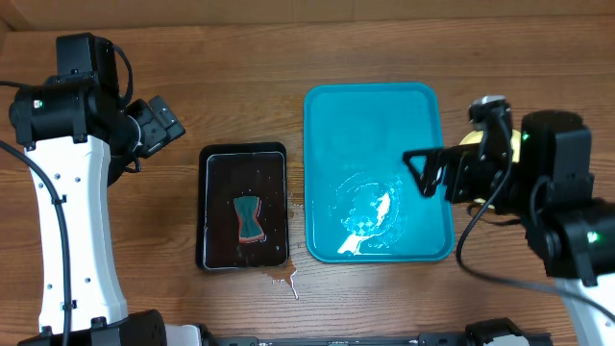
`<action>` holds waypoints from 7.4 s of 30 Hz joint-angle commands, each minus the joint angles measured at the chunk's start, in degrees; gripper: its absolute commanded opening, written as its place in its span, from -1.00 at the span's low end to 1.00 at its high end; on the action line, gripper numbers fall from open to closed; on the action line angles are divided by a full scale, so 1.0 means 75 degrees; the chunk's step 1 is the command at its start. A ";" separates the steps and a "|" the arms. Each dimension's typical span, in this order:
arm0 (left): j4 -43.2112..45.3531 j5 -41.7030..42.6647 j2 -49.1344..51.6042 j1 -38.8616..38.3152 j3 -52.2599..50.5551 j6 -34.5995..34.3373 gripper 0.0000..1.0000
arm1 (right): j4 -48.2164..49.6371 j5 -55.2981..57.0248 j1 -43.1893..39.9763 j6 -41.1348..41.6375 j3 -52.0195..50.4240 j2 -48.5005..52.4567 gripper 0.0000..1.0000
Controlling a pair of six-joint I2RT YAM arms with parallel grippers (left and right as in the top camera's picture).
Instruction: Clean dirty plates on tray and stack at the side
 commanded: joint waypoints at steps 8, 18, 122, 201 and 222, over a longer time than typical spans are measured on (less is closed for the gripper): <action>0.0012 -0.0096 0.0035 0.0026 0.0093 0.0149 0.99 | -0.0271 -0.0026 0.0341 0.0044 0.0111 -0.0023 1.00; 0.0015 -0.0096 0.0035 0.0026 0.0093 0.0149 1.00 | 0.0973 0.1440 0.0303 -0.0006 0.0090 -0.0758 1.00; 0.8833 0.0134 -1.0072 -0.1434 -1.0168 0.2401 1.00 | 0.6980 0.2891 -0.1661 -0.0003 -0.9489 -0.7930 1.00; 1.0821 0.0105 -1.2010 -0.1189 -1.3735 0.1891 1.00 | 0.6980 0.2891 -0.1661 -0.0003 -0.9489 -0.7930 1.00; 1.0821 0.0108 -1.2010 -0.1189 -1.3735 0.1891 1.00 | 0.6980 0.2891 -0.1661 -0.0003 -0.9489 -0.7930 1.00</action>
